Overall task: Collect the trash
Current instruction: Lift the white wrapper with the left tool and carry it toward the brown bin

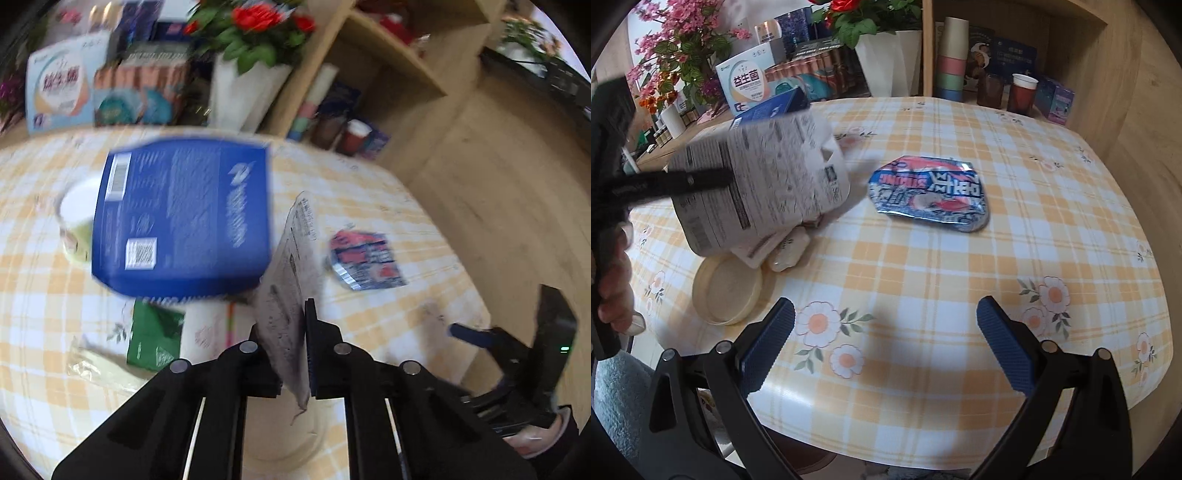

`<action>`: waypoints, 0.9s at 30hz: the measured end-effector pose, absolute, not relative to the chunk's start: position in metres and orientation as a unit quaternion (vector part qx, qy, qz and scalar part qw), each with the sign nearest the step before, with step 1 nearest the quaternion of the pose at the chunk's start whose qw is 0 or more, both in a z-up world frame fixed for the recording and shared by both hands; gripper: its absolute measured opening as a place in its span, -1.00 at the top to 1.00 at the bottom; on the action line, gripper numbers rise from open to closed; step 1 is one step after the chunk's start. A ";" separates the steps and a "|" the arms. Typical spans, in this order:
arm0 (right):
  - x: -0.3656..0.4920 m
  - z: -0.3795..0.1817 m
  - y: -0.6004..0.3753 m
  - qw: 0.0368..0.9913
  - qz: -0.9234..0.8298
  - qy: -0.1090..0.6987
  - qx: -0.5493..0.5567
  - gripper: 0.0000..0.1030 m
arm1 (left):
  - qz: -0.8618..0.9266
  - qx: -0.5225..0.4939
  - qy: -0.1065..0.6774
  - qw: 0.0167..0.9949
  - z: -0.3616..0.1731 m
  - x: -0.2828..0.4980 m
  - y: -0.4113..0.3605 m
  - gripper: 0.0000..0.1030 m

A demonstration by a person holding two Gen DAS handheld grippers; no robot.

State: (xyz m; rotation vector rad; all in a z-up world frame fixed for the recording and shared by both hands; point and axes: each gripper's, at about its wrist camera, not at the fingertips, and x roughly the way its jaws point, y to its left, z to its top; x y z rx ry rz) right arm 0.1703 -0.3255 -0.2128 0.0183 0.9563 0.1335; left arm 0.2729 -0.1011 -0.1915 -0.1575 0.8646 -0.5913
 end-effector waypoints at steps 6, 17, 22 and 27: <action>0.169 -0.207 -0.305 0.889 0.085 0.450 0.003 -0.89 | -0.304 -0.074 0.354 0.881 -0.142 0.253 -0.097 0.83; 0.199 -0.210 -0.240 0.875 0.185 0.447 -0.036 -0.88 | -0.163 -0.123 0.301 0.931 -0.116 0.197 0.031 0.83; 0.239 -0.226 -0.199 0.846 0.240 0.464 -0.104 -0.89 | -0.107 -0.149 0.323 0.928 -0.139 0.168 0.087 0.83; 0.266 -0.241 -0.168 0.819 0.267 0.482 -0.160 -0.89 | -0.075 -0.149 0.329 0.930 -0.152 0.141 0.119 0.83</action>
